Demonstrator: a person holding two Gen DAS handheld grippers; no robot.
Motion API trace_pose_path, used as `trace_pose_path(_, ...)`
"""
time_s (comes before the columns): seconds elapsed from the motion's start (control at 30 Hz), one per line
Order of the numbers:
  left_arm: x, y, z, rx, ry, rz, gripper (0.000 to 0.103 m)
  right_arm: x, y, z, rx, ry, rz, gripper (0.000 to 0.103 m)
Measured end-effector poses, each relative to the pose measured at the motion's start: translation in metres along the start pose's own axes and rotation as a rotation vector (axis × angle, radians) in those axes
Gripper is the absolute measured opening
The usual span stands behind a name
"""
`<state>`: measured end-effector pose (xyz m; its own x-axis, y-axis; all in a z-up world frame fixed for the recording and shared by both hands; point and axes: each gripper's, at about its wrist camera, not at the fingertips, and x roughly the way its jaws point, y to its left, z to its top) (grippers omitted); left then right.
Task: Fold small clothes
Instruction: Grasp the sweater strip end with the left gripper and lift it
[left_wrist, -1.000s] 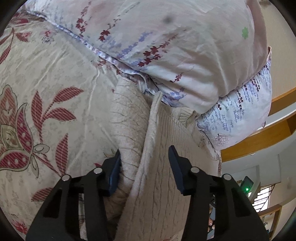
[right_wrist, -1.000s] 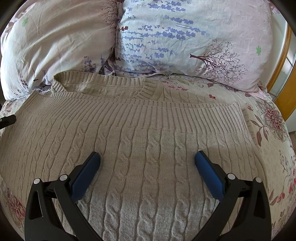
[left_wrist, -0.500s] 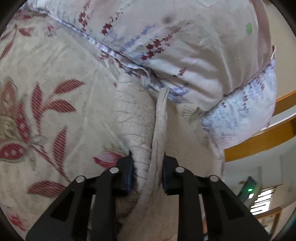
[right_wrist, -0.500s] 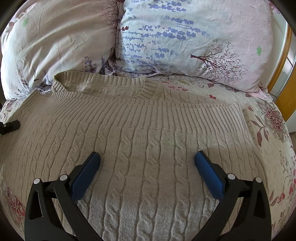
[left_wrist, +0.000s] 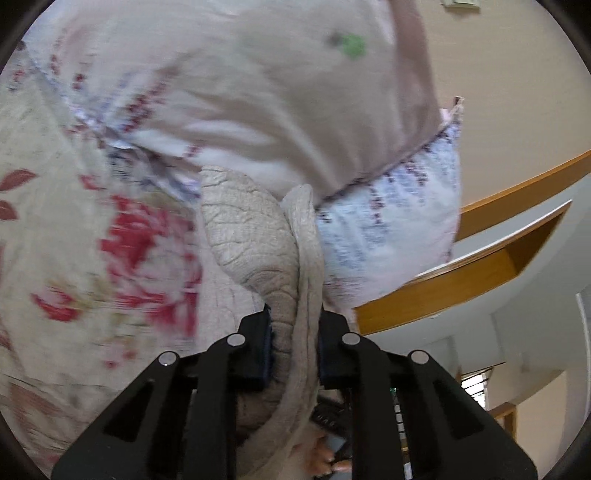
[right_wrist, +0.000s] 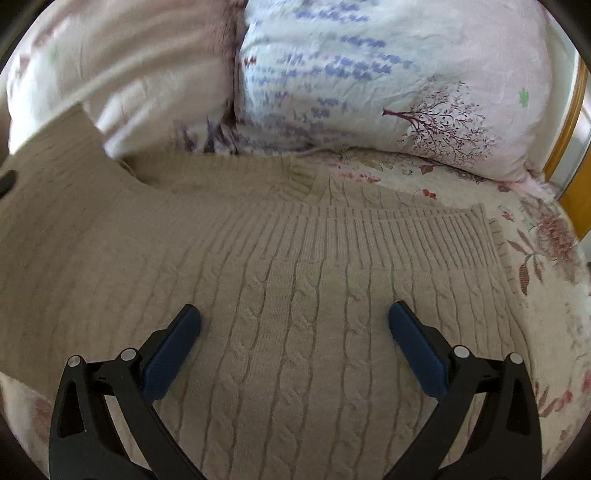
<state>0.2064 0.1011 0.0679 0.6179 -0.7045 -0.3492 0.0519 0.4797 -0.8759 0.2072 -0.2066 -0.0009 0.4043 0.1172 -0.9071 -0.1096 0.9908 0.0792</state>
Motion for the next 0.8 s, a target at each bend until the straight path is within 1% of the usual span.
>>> trace_pose_path(0.03,0.005,-0.007,-0.001,0.001,0.000,-0.023,0.016,-0.008,-0.010,0.001,0.032,-0.025,0.030,0.102)
trace_pose_path(0.07,0.008,-0.013,-0.002,0.003,0.002,-0.039,0.016,-0.015,-0.018,0.001,0.057,-0.050,0.040,0.102)
trace_pose_path(0.17,0.029,-0.038,-0.008,0.030,0.029,-0.099,0.016,-0.043,-0.051,0.004,0.124,-0.140,0.051,0.102)
trace_pose_path(0.23,0.051,-0.059,-0.015,0.053,0.064,-0.133,0.016,-0.059,-0.076,0.004,0.165,-0.177,0.048,0.102)
trace_pose_path(0.37,0.090,-0.089,-0.031,0.090,0.133,-0.172,0.016,-0.080,-0.132,-0.002,0.275,-0.218,0.039,0.102)
trace_pose_path(0.47,0.138,-0.110,-0.053,0.137,0.200,-0.159,0.016,-0.087,-0.171,-0.013,0.374,-0.225,0.033,0.102)
trace_pose_path(0.53,0.167,-0.114,-0.068,0.132,0.250,-0.143,0.017,-0.087,-0.194,-0.022,0.439,-0.221,0.036,0.102)
trace_pose_path(0.57,0.183,-0.114,-0.077,0.135,0.288,-0.129,0.017,-0.087,-0.203,-0.027,0.465,-0.214,0.042,0.102)
trace_pose_path(0.63,0.224,-0.108,-0.102,0.121,0.389,-0.070,0.020,-0.080,-0.218,-0.031,0.507,-0.191,0.063,0.102)
trace_pose_path(0.67,0.235,-0.105,-0.108,0.106,0.425,-0.066,0.023,-0.077,-0.222,-0.032,0.516,-0.182,0.071,0.102)
trace_pose_path(0.7,0.249,-0.098,-0.118,0.057,0.479,-0.084,0.024,-0.074,-0.224,-0.033,0.520,-0.171,0.076,0.102)
trace_pose_path(0.73,0.253,-0.097,-0.122,0.033,0.504,-0.124,0.024,-0.073,-0.227,-0.034,0.518,-0.158,0.081,0.102)
trace_pose_path(0.77,0.253,-0.099,-0.125,0.026,0.527,-0.170,0.028,-0.072,-0.228,-0.034,0.510,-0.145,0.083,0.102)
trace_pose_path(0.8,0.247,-0.106,-0.125,0.061,0.538,-0.200,0.038,-0.073,-0.228,-0.035,0.499,-0.138,0.082,0.102)
